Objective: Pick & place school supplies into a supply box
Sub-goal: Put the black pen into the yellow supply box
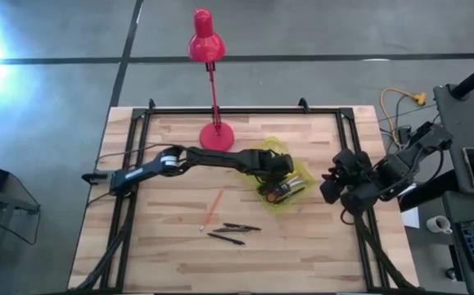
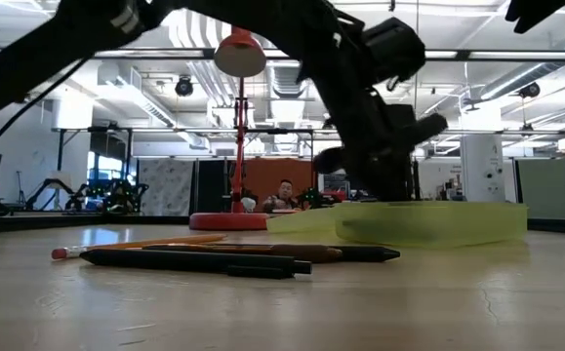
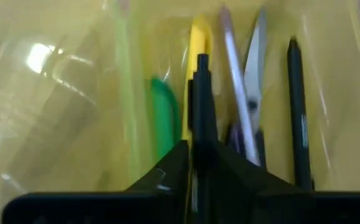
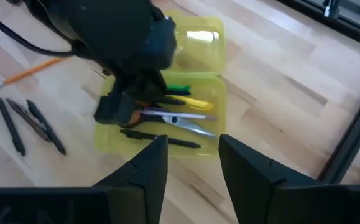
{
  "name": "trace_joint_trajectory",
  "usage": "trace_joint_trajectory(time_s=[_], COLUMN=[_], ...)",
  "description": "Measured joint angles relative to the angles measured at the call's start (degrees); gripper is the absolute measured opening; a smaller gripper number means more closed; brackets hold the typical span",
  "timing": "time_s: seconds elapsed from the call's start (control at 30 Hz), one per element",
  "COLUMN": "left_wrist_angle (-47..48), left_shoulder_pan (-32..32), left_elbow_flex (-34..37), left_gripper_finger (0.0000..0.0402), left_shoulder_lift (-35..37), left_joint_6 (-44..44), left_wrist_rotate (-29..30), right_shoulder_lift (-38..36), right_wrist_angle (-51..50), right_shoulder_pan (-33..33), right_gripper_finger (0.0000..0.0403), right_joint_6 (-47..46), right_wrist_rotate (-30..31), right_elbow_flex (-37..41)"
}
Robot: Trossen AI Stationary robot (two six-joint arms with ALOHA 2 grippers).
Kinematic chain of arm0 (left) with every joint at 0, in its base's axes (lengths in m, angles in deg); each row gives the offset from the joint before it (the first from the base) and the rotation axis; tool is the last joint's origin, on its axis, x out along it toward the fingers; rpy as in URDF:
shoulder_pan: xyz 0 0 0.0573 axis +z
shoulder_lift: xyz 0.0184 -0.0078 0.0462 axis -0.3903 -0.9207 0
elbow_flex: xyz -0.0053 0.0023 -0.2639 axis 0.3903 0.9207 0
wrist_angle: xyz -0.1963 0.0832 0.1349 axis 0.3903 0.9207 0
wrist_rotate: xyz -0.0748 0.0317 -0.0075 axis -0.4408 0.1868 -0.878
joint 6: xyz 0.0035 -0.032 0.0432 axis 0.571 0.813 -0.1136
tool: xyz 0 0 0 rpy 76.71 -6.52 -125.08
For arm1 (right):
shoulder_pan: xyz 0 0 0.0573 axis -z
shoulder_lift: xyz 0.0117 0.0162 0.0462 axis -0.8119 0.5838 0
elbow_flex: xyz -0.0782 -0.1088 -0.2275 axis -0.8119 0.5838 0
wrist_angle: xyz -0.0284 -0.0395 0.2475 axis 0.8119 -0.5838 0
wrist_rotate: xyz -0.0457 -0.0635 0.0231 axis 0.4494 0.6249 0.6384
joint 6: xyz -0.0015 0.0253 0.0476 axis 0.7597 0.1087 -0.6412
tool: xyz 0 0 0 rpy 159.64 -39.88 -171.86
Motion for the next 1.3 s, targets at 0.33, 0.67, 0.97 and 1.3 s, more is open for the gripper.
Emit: trace_joint_trajectory(time_s=[0.33,0.67,0.97,1.3], left_wrist_angle=[-0.48,-3.75,-17.93,-17.15], left_shoulder_pan=[-1.66,-9.47,-15.18,-17.83], left_elbow_flex=[16.59,52.91,74.14,74.49], left_gripper_finger=[0.013,0.014,0.0139,0.0136], left_shoulder_lift=[16.06,45.92,57.86,55.44], left_joint_6=[0.64,22.45,41.24,45.21], left_wrist_rotate=[0.57,12.44,12.17,12.39], right_shoulder_lift=[2.32,5.14,10.56,18.32], right_wrist_angle=[0.07,3.95,14.8,16.35], right_shoulder_pan=[0.03,1.27,9.14,12.82], right_gripper_finger=[0.0136,0.0137,0.0137,0.0137], right_joint_6=[2.56,1.87,17.94,29.35], right_wrist_rotate=[1.72,1.42,-3.14,-9.75], right_elbow_flex=[0.63,4.58,8.26,6.43])
